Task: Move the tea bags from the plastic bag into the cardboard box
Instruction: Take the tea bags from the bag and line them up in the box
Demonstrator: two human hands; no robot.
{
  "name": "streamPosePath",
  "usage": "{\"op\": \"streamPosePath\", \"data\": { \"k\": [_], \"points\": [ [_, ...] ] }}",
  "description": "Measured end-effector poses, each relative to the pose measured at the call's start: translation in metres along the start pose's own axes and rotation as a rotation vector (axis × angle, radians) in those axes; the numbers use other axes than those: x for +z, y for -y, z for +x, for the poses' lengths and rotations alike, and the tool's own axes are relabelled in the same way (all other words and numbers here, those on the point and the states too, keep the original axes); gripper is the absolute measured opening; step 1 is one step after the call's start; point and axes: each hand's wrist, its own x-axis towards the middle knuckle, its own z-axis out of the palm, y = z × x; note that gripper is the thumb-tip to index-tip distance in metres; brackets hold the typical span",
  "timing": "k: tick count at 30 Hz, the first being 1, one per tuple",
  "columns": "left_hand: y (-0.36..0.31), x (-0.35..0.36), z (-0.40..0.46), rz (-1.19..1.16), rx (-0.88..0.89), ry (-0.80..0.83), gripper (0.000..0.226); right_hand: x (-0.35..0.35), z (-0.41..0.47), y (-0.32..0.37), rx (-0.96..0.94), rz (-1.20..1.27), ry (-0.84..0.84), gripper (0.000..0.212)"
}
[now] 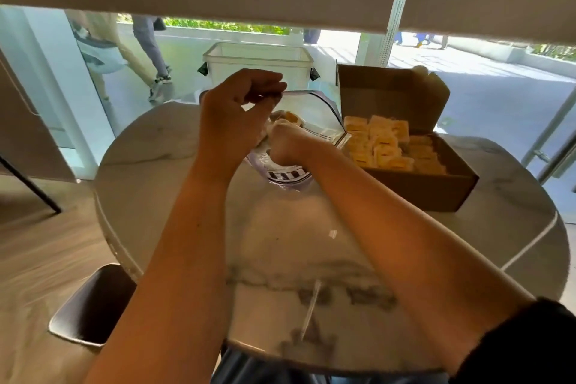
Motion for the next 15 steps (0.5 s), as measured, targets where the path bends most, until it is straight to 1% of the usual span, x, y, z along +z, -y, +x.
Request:
{"op": "streamPosePath", "data": {
  "k": [2, 4, 5, 8, 9, 12, 15],
  "points": [
    [0.002, -0.001, 0.005, 0.010, 0.042, -0.009, 0.023, 0.007, 0.024, 0.004, -0.038, -0.051, -0.064, 0.045],
    [0.003, -0.004, 0.006, 0.013, 0.047, -0.017, 0.022, 0.013, 0.042, 0.010, -0.058, -0.055, -0.100, 0.040],
    [0.003, -0.005, 0.007, 0.012, 0.049, -0.019, 0.022, 0.015, 0.048, 0.013, -0.060, -0.042, -0.100, 0.035],
    [0.007, -0.009, 0.009, 0.022, 0.063, -0.011, 0.022, 0.013, 0.051, 0.022, -0.072, -0.078, -0.022, 0.026],
    [0.009, -0.011, 0.010, 0.030, 0.071, -0.001, 0.022, 0.015, 0.055, 0.021, -0.066, -0.110, -0.009, 0.026],
    [0.012, -0.014, 0.011, 0.068, 0.086, 0.008, 0.022, 0.013, 0.050, 0.018, -0.056, -0.127, 0.000, 0.041],
    [0.013, -0.014, 0.010, 0.054, 0.078, 0.015, 0.022, 0.009, 0.041, 0.017, -0.052, -0.016, -0.011, 0.041]
  ]
}}
